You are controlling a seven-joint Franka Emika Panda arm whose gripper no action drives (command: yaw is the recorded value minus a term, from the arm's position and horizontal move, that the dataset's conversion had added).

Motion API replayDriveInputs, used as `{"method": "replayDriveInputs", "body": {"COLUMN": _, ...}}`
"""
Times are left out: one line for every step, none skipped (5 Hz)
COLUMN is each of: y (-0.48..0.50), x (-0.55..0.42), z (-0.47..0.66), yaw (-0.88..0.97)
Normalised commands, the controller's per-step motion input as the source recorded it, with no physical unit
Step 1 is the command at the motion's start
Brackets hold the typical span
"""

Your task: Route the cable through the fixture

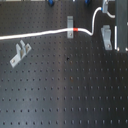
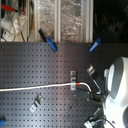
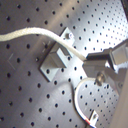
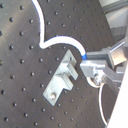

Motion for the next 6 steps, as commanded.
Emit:
{"method": "replayDriveInputs", "body": {"y": 0.261, "x": -0.494, "z": 0.08, "yaw": 0.18}}
{"method": "replayDriveInputs", "body": {"y": 0.206, "x": -0.287, "z": 0.03, "yaw": 0.16}}
{"method": "replayDriveInputs", "body": {"y": 0.0, "x": 0.0, "z": 0.03, "yaw": 0.0}}
{"method": "replayDriveInputs", "body": {"y": 0.017, "x": -0.085, "z": 0.73, "yaw": 0.0}}
{"method": "replayDriveInputs", "body": {"y": 0.096, "x": 0.014, "z": 0.0, "yaw": 0.0}}
{"method": "replayDriveInputs", "body": {"y": 0.124, "x": 0.004, "z": 0.0, "yaw": 0.07}}
